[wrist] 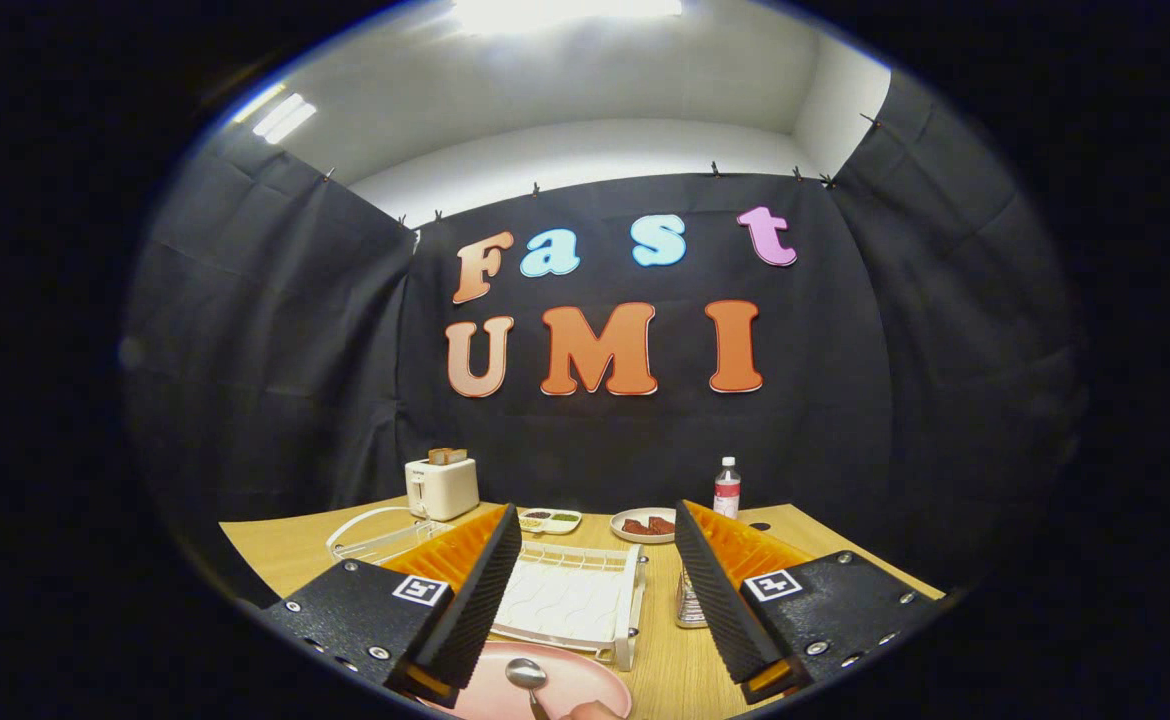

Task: Take the plate from the dish rack, then take the spoon from the basket and place it into the plate.

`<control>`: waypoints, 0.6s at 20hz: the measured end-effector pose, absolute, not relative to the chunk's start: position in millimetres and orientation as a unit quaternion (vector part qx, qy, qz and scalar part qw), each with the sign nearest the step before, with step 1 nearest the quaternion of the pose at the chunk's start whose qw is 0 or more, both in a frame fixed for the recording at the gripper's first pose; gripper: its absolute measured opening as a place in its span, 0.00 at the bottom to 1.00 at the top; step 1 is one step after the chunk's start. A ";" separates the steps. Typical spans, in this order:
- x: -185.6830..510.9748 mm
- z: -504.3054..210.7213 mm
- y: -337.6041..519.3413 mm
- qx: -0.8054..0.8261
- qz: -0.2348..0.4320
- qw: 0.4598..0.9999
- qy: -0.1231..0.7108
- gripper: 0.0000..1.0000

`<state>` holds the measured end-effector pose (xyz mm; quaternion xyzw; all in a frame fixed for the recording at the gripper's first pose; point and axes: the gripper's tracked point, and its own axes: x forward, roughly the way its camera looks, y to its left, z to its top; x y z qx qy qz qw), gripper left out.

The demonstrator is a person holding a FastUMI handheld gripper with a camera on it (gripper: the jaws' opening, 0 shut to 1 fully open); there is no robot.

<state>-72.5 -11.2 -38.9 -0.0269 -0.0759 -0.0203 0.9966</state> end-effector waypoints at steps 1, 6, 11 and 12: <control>-70.2 -37.3 -12.6 -0.028 -0.024 0.997 -0.074 0.92; -57.1 -23.0 -29.3 -0.017 -0.058 0.995 -0.079 0.93; -55.0 -31.6 -27.8 -0.014 -0.058 0.995 -0.084 0.93; -53.8 -34.4 -27.1 -0.017 -0.060 0.995 -0.083 0.93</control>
